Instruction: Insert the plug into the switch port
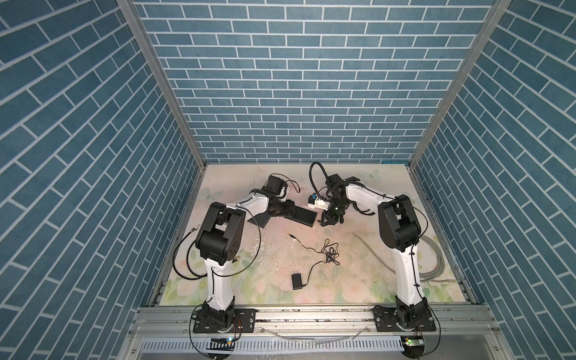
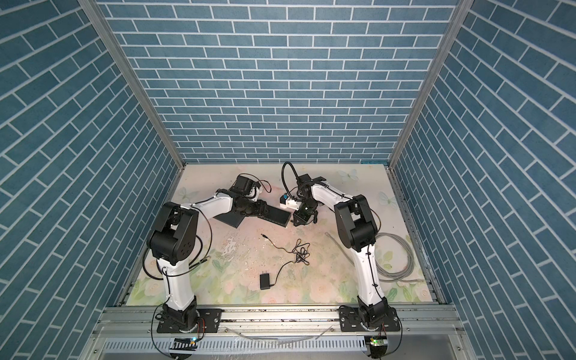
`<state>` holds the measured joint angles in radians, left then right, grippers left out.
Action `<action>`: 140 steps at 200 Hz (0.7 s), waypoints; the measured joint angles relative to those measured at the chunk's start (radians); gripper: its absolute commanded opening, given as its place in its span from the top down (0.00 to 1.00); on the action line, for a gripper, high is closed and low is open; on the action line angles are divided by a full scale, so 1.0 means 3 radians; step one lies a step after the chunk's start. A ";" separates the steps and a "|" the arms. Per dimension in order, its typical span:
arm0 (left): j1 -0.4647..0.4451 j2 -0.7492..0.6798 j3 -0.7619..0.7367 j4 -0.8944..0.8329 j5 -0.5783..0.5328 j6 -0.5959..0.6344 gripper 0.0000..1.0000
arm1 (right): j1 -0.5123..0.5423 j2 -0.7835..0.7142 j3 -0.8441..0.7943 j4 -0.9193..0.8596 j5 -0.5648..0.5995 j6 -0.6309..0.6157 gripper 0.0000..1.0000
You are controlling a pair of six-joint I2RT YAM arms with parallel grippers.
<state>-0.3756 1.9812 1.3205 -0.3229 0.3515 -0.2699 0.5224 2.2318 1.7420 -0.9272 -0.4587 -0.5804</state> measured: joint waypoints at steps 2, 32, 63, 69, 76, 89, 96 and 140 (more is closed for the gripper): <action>0.0000 0.0000 0.0000 0.0000 0.0000 0.0003 0.38 | 0.0000 0.0008 0.0004 0.0000 -0.0001 0.0001 1.00; -0.0014 0.0000 0.0000 0.0025 0.0003 0.0018 0.38 | 0.0000 0.0072 0.0009 -0.0025 -0.0039 0.0027 1.00; -0.0041 0.0008 0.0000 0.0046 0.0003 0.0033 0.38 | 0.0000 0.0072 0.0008 0.0005 -0.0048 0.0061 1.00; -0.0048 0.0017 0.0001 0.0050 -0.0003 0.0042 0.38 | 0.0000 0.0072 0.0008 0.0006 -0.0047 0.0078 1.00; -0.0052 0.0025 0.0003 0.0053 -0.0011 0.0045 0.38 | 0.0000 0.0072 0.0008 0.0006 -0.0050 0.0089 1.00; -0.0052 0.0045 0.0003 0.0062 -0.0015 0.0053 0.39 | 0.0000 0.0074 0.0009 0.0006 -0.0052 0.0112 1.00; -0.0052 0.0050 0.0003 0.0064 -0.0017 0.0056 0.39 | 0.0000 0.0076 0.0009 0.0006 -0.0053 0.0116 1.00; -0.0052 0.0052 0.0003 0.0065 -0.0024 0.0069 0.41 | 0.0000 0.0097 0.0046 -0.0027 -0.0053 0.0181 1.00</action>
<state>-0.3912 1.9968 1.3212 -0.3035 0.3443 -0.2493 0.5224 2.2608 1.7557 -0.9352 -0.4747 -0.5262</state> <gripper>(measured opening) 0.598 0.073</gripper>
